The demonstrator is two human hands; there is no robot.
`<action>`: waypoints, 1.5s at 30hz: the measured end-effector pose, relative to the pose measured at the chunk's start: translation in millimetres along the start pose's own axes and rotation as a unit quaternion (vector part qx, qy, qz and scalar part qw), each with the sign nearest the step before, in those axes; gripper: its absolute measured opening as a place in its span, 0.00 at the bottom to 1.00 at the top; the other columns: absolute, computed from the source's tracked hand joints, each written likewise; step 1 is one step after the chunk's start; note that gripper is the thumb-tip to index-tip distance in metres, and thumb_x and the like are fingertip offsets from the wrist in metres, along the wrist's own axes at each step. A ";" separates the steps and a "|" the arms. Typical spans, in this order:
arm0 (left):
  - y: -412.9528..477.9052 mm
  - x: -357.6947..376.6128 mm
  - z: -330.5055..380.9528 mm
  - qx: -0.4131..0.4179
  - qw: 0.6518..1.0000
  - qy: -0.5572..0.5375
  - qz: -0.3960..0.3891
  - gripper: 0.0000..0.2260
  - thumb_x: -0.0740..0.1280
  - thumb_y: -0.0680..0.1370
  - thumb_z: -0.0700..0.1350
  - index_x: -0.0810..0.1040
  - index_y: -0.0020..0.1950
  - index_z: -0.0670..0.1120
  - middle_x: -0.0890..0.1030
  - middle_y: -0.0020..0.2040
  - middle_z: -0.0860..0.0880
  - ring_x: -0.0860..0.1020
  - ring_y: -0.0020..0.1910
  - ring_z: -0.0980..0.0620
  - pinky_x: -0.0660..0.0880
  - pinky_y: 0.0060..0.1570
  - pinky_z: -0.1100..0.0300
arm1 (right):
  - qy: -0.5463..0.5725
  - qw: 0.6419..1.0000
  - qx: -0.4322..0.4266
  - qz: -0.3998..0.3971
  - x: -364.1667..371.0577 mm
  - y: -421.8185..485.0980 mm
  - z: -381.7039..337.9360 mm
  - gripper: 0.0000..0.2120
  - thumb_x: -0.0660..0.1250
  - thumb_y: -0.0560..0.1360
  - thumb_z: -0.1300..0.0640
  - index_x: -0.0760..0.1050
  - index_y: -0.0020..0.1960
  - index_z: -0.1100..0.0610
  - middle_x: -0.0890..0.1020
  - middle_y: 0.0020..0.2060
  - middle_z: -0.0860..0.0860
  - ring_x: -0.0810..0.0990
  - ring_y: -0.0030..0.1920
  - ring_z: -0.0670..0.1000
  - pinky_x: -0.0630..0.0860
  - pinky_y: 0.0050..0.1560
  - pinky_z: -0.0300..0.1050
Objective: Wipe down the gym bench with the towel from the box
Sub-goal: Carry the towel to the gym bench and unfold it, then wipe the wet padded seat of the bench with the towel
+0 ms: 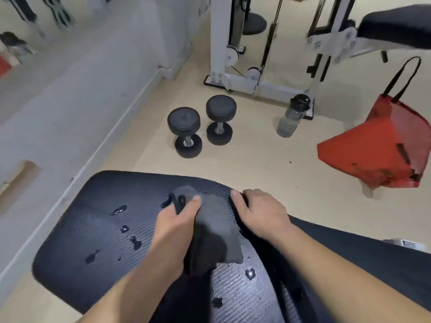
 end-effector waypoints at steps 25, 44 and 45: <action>33.3 -101.9 -66.7 0.361 0.595 0.712 -0.094 0.26 0.48 0.82 0.65 0.44 0.79 0.69 0.40 0.83 0.53 0.38 0.82 0.47 0.36 0.78 0.37 | -0.023 0.981 -0.179 0.074 55.5 -12.3 -118.2 0.22 0.55 0.81 0.51 0.73 0.73 0.54 0.75 0.70 0.57 0.69 0.75 0.61 0.69 0.73 0.58; 109.8 -137.5 -14.0 0.331 0.727 0.598 0.064 0.26 0.55 0.83 0.53 0.52 0.80 0.64 0.46 0.83 0.59 0.43 0.82 0.52 0.39 0.78 0.36 | -0.087 0.987 -0.125 0.044 48.6 28.5 -115.3 0.22 0.58 0.77 0.47 0.77 0.67 0.33 0.77 0.66 0.40 0.73 0.70 0.51 0.74 0.68 0.53; 97.9 -122.7 -23.0 0.340 0.724 0.599 0.025 0.26 0.55 0.83 0.55 0.52 0.80 0.64 0.46 0.83 0.59 0.42 0.82 0.52 0.38 0.78 0.36 | -0.091 0.987 -0.126 0.047 47.9 28.2 -115.2 0.21 0.58 0.77 0.47 0.77 0.66 0.33 0.77 0.65 0.40 0.74 0.70 0.52 0.74 0.68 0.53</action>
Point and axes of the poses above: each hand's wrist, its own y-axis towards the middle knuckle, its own x-axis out of the palm, z = x × y, the point moved 6 cm from there along y, towards the middle knuckle
